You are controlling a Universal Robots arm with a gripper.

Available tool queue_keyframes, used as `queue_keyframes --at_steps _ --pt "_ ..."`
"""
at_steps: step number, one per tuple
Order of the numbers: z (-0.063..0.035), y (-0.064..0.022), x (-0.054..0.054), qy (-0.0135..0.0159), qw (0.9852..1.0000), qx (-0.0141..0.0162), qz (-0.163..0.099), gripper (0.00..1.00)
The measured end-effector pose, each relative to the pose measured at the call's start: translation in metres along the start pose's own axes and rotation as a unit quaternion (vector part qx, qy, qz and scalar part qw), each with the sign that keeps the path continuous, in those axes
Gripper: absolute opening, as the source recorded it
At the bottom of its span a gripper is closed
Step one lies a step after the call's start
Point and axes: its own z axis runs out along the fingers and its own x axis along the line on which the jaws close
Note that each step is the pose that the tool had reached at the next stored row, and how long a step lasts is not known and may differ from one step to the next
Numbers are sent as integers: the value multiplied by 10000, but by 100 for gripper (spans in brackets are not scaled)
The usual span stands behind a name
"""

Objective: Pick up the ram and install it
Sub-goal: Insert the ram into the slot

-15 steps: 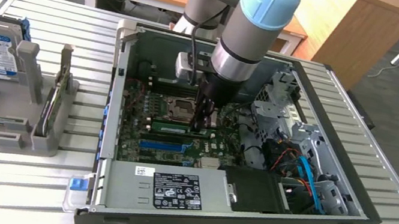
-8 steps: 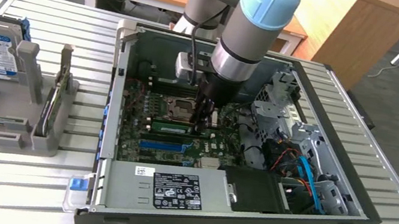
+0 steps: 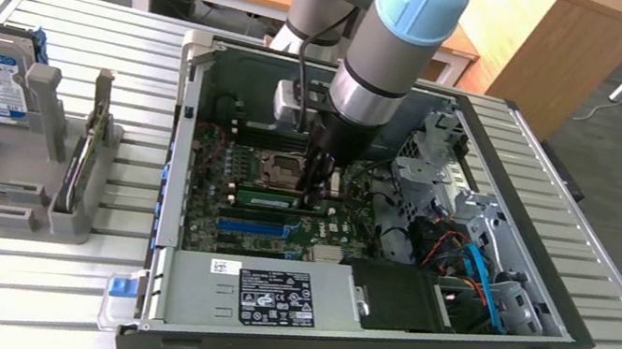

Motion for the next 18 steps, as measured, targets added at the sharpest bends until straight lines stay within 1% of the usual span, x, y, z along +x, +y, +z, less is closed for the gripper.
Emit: queue_keyframes --at_steps 6,13,18 --pt "-20 1 0 1 10000 0 -13 38" --pt "-153 7 -4 1 10000 -1 -24 38" --pt "-176 8 -4 1 10000 -1 -25 38"
